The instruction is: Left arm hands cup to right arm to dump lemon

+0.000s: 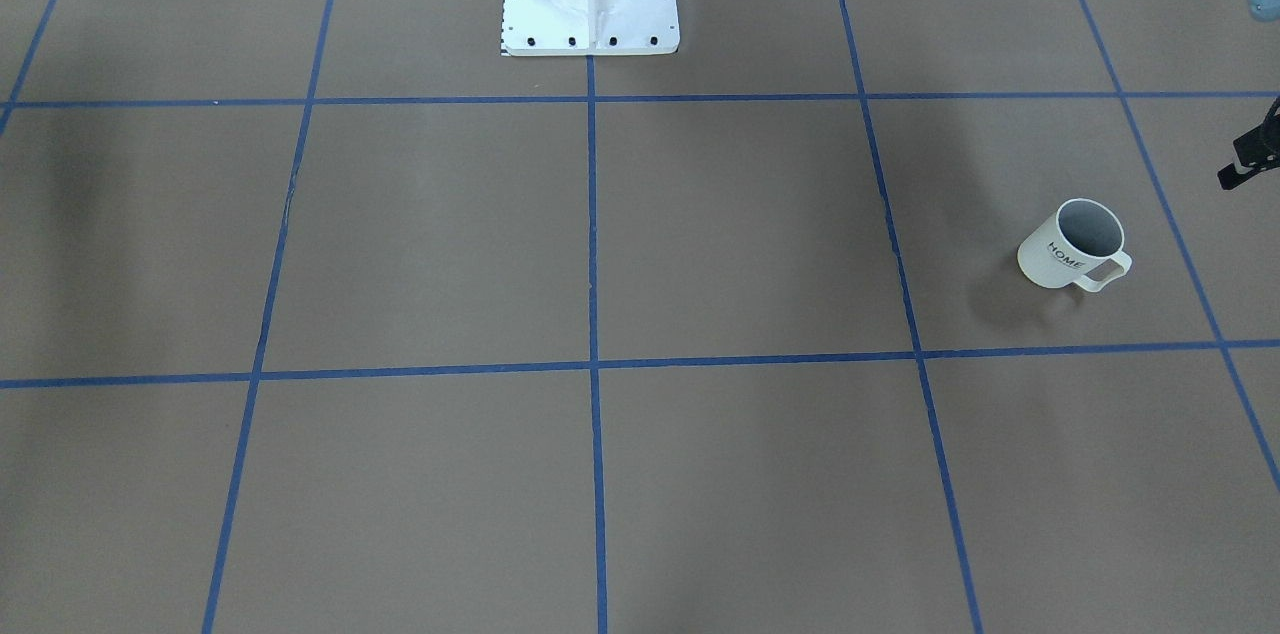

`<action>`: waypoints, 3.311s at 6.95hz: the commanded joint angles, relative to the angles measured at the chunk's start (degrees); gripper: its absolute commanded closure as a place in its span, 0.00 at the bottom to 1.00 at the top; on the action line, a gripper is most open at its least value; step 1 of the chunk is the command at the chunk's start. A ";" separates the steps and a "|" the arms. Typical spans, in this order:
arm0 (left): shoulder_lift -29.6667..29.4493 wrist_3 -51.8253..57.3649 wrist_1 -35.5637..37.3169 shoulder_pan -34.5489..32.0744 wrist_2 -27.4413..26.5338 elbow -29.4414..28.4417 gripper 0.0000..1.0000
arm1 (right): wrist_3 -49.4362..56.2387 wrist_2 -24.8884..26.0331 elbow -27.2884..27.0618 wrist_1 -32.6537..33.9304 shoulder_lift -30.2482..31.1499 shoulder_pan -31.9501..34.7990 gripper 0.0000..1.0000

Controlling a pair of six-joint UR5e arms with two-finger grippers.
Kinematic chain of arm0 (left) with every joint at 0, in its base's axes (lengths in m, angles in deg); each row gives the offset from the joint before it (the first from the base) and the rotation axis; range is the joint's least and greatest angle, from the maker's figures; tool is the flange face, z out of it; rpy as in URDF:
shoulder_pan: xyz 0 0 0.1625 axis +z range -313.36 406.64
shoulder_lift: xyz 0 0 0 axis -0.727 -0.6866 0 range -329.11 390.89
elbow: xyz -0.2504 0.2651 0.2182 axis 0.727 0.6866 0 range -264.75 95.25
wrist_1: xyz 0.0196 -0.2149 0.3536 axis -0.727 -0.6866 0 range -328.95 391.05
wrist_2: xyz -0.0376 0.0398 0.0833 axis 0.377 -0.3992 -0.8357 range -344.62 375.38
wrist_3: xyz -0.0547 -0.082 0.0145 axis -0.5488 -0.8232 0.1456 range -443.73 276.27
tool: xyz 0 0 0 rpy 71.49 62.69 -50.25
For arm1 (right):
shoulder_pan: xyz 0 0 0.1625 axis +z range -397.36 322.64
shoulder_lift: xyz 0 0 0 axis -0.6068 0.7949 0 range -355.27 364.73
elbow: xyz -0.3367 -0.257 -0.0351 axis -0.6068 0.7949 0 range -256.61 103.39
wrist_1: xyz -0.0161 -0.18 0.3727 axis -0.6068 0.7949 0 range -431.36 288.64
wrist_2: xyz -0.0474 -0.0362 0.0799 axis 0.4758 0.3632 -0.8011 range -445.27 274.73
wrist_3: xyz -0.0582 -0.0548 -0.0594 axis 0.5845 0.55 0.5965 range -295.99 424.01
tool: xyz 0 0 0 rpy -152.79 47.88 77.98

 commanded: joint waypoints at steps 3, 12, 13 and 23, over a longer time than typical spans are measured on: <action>2.61 -21.63 -9.49 6.56 -0.64 -1.25 0.00 | -0.24 -4.48 0.83 -1.32 0.01 -0.47 0.00; 1.57 -23.74 -23.52 15.97 -6.82 -10.67 0.03 | -0.06 -6.25 2.51 -5.89 -0.08 -2.75 0.00; 1.57 -23.74 -23.52 17.03 -6.91 -10.49 0.15 | -0.15 -6.34 2.51 -5.89 -0.08 -3.02 0.00; -19.30 -38.49 11.54 20.78 -6.20 10.87 1.00 | -0.85 -6.34 1.72 -5.98 -7.00 -8.64 0.02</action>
